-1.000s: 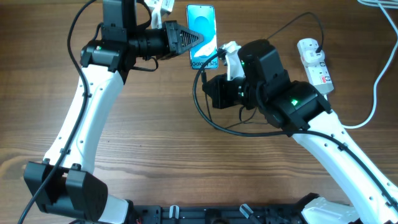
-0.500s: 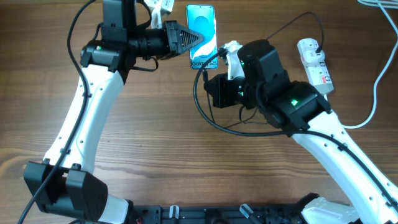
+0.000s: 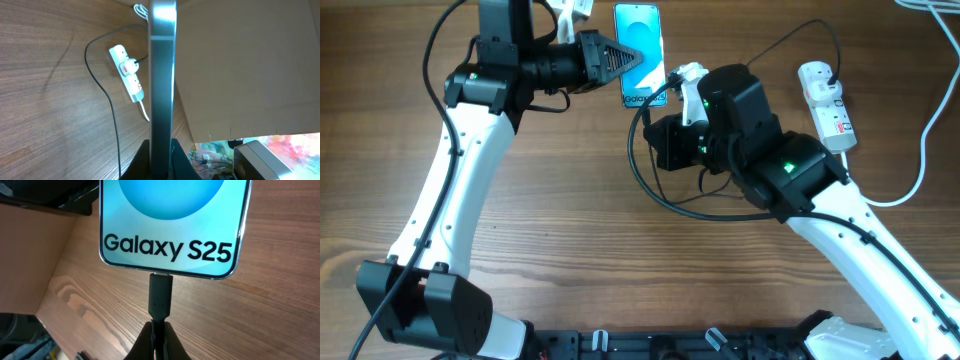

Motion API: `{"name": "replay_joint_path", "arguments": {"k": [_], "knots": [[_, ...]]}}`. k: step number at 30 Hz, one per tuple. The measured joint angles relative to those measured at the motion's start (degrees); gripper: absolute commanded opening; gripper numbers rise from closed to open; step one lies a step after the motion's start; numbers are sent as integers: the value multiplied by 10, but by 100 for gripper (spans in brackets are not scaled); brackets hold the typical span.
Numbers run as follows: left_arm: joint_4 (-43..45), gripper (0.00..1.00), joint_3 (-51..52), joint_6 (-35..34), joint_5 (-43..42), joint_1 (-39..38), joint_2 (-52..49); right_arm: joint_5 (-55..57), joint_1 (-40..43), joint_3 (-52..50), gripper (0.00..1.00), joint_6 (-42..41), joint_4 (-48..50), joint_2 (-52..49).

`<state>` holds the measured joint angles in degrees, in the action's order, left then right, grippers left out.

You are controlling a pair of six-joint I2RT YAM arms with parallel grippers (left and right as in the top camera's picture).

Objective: Plug charger to phone and switch on socket
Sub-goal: 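Push the USB-C plug into the phone's bottom port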

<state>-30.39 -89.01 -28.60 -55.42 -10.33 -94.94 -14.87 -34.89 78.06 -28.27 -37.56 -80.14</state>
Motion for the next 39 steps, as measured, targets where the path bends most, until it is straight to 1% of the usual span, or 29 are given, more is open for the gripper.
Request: {"name": "replay_joint_path", "arguments": {"k": [1, 3, 4, 5, 6, 10, 12, 15, 19, 21, 23, 28, 33, 39], "knots": [[-1, 4, -1, 0, 0, 0, 0, 3, -1, 0, 10, 0, 2, 0], [-4, 4, -3, 0, 0, 2, 0, 7, -2, -1, 23, 0, 9, 0], [-11, 4, -4, 0, -1, 2, 0, 12, -2, -2, 29, -2, 19, 0], [-21, 4, -4, 0, -5, 2, 0, 24, -1, -2, 39, 0, 38, 0], [-26, 4, -3, 1, -10, 0, 0, 28, 1, -1, 45, -3, 38, 0], [-24, 4, -3, 0, -3, -2, 0, 38, 1, -1, 49, -6, 33, 1], [-28, 4, -3, 0, 3, -3, 0, 45, 2, -1, 53, -6, 27, 1], [-50, 4, -3, 0, 38, -8, 0, 49, 7, -1, 68, -5, 8, 1], [-83, 4, -3, 6, 100, -10, -3, 49, 8, -1, 74, -4, -23, 2], [-122, 4, -3, 15, 153, -10, -12, 53, 9, -1, 75, -9, -44, 9], [-152, 4, -3, 33, 181, -10, -30, 69, 18, -1, 77, -22, -61, 23], [-181, 4, -3, 70, 210, -23, -103, 90, 68, -1, 76, -37, -91, 46], [-158, 4, -3, 86, 211, -63, -182, 100, 103, 0, 77, -38, -133, 46], [-81, 4, -3, 88, 210, -107, -257, 101, 105, 0, 77, -30, -143, 46]]}}
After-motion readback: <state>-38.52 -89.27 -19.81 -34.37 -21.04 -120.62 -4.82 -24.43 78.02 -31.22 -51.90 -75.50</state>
